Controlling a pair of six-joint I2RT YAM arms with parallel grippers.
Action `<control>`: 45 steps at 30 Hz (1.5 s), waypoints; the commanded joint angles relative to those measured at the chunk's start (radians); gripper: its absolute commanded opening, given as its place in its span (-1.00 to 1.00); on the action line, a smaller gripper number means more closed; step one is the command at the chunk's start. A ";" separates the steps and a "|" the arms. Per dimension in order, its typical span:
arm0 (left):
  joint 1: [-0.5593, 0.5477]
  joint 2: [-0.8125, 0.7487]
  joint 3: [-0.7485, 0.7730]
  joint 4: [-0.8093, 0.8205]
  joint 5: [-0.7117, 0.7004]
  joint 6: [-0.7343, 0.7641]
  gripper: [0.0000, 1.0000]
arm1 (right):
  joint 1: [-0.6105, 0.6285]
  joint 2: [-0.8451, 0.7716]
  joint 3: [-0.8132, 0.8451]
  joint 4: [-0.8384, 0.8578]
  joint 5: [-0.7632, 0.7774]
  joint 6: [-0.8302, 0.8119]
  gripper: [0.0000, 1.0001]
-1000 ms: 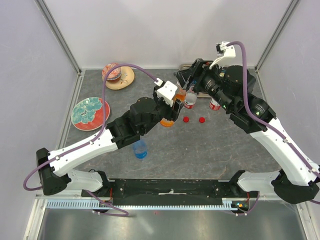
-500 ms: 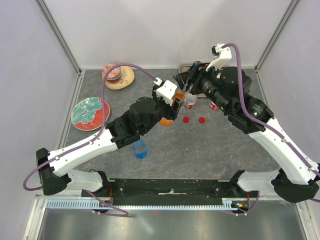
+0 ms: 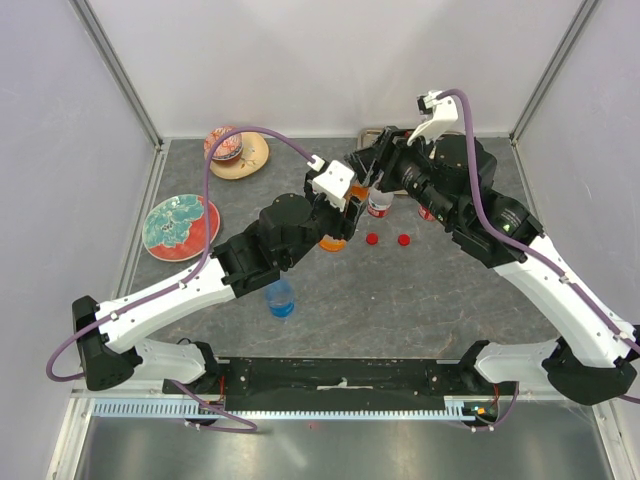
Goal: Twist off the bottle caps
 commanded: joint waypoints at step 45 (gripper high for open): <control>0.327 -0.072 -0.028 0.835 1.854 -0.881 0.01 | 0.002 -0.063 -0.027 0.379 -1.331 -0.159 -1.00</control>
